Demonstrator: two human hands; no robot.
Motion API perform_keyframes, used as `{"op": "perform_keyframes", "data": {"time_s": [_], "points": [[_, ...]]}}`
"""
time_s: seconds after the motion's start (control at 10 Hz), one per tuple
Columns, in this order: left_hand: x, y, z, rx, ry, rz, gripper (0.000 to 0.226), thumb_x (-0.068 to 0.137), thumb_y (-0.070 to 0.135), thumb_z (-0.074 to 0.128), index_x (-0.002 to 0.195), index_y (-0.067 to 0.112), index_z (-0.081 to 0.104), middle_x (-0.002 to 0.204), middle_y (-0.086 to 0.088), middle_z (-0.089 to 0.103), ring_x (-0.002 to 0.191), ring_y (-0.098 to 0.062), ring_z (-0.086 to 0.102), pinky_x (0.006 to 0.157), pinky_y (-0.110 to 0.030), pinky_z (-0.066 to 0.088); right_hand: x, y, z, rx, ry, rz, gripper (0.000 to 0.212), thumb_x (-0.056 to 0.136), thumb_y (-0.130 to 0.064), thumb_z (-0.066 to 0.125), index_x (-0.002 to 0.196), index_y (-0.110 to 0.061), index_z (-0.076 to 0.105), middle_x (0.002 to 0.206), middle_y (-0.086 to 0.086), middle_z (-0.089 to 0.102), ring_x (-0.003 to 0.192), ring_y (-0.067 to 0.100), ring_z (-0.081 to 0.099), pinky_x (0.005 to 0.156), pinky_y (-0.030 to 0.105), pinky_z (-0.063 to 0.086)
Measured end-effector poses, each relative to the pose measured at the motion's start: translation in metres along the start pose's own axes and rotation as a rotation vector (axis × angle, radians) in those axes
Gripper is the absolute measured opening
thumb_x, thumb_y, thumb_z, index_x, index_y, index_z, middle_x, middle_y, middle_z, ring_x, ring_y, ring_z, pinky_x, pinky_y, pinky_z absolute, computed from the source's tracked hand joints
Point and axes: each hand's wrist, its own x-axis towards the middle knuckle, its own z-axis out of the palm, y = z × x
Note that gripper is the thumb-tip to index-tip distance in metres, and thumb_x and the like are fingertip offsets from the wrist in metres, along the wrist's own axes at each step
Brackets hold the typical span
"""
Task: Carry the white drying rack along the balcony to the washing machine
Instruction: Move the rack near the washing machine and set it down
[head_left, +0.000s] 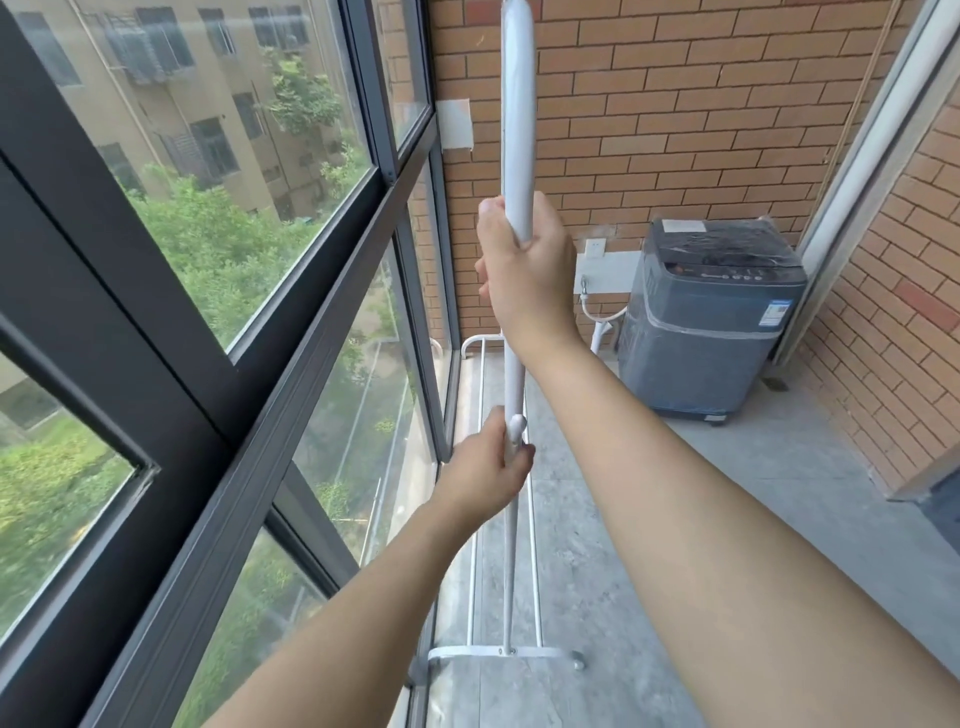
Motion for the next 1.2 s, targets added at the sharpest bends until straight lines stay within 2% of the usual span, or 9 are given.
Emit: {"op": "perform_keyframes", "data": {"time_s": [0.1, 0.2, 0.4, 0.6, 0.7, 0.8, 0.9, 1.0, 1.2], "points": [[0.006, -0.003, 0.006, 0.165, 0.058, 0.058, 0.029, 0.093, 0.040, 0.039, 0.084, 0.013, 0.036, 0.064, 0.002, 0.048, 0.064, -0.033, 0.055, 0.056, -0.038, 0.044, -0.003, 0.000, 0.004, 0.016, -0.002, 0.111, 0.009, 0.085, -0.023, 0.053, 0.080, -0.030, 0.049, 0.079, 0.003, 0.060, 0.057, 0.026, 0.064, 0.053, 0.044, 0.057], [0.005, -0.004, 0.006, 0.219, 0.087, 0.087, 0.021, 0.093, 0.032, 0.039, 0.086, 0.013, 0.036, 0.065, 0.007, 0.040, 0.065, -0.034, 0.056, 0.054, -0.040, 0.043, -0.002, -0.002, 0.005, 0.106, -0.061, 0.165, 0.016, 0.084, -0.008, 0.049, 0.080, -0.023, 0.051, 0.079, 0.008, 0.056, 0.054, 0.021, 0.060, 0.048, 0.031, 0.048], [0.003, -0.003, 0.002, 0.308, 0.093, 0.105, 0.021, 0.093, 0.025, 0.040, 0.080, 0.010, 0.032, 0.062, 0.006, 0.034, 0.054, -0.029, 0.043, 0.045, -0.036, 0.018, -0.005, -0.004, 0.006, 0.123, -0.073, 0.151, 0.015, 0.085, -0.007, 0.052, 0.083, -0.021, 0.054, 0.076, 0.003, 0.058, 0.054, 0.017, 0.062, 0.049, 0.030, 0.053], [0.002, 0.004, 0.009, 0.258, 0.101, 0.110, 0.015, 0.092, 0.024, 0.041, 0.087, 0.012, 0.034, 0.055, 0.006, 0.036, 0.057, -0.032, 0.045, 0.051, -0.037, 0.024, -0.004, 0.000, -0.006, 0.101, -0.073, 0.145, 0.012, 0.087, -0.009, 0.051, 0.081, -0.020, 0.052, 0.074, 0.004, 0.057, 0.058, 0.019, 0.063, 0.055, 0.036, 0.057], [-0.003, 0.007, 0.014, 0.149, 0.122, 0.069, 0.013, 0.090, 0.023, 0.040, 0.092, 0.011, 0.039, 0.057, 0.001, 0.044, 0.063, -0.034, 0.052, 0.056, -0.042, 0.040, -0.004, -0.001, -0.011, 0.082, -0.102, 0.130, 0.012, 0.090, -0.014, 0.052, 0.082, -0.023, 0.052, 0.077, 0.003, 0.059, 0.063, 0.018, 0.064, 0.062, 0.039, 0.059], [-0.005, 0.007, 0.015, 0.081, 0.104, -0.012, 0.015, 0.089, 0.029, 0.038, 0.094, 0.014, 0.038, 0.066, -0.008, 0.056, 0.067, -0.033, 0.056, 0.061, -0.042, 0.047, -0.003, 0.001, -0.014, 0.025, -0.143, 0.126, 0.012, 0.091, -0.026, 0.056, 0.081, -0.031, 0.051, 0.079, 0.000, 0.060, 0.073, 0.025, 0.066, 0.077, 0.053, 0.059], [-0.004, 0.005, 0.011, 0.077, 0.007, -0.085, 0.020, 0.089, 0.035, 0.040, 0.093, 0.015, 0.040, 0.078, -0.011, 0.062, 0.075, -0.031, 0.061, 0.069, -0.043, 0.049, -0.009, 0.007, -0.023, -0.058, -0.226, 0.122, 0.010, 0.089, -0.040, 0.061, 0.097, -0.036, 0.055, 0.099, 0.003, 0.066, 0.094, 0.029, 0.068, 0.086, 0.051, 0.056], [-0.008, 0.002, 0.000, 0.084, -0.154, -0.126, 0.033, 0.083, 0.045, 0.046, 0.101, 0.017, 0.047, 0.101, -0.006, 0.066, 0.095, -0.026, 0.064, 0.084, -0.046, 0.052, -0.018, 0.015, -0.039, -0.062, -0.315, 0.183, 0.051, 0.088, -0.048, 0.063, 0.131, -0.021, 0.053, 0.131, -0.001, 0.062, 0.112, 0.012, 0.062, 0.088, 0.026, 0.047], [-0.012, 0.002, -0.029, 0.081, -0.125, -0.126, 0.050, 0.085, 0.027, 0.045, 0.133, 0.016, 0.043, 0.139, -0.005, 0.055, 0.116, -0.027, 0.058, 0.099, -0.041, 0.045, -0.029, 0.014, -0.064, -0.012, -0.311, 0.241, 0.053, 0.094, -0.046, 0.055, 0.139, -0.018, 0.050, 0.144, 0.000, 0.055, 0.129, 0.012, 0.053, 0.104, 0.026, 0.040]]}}
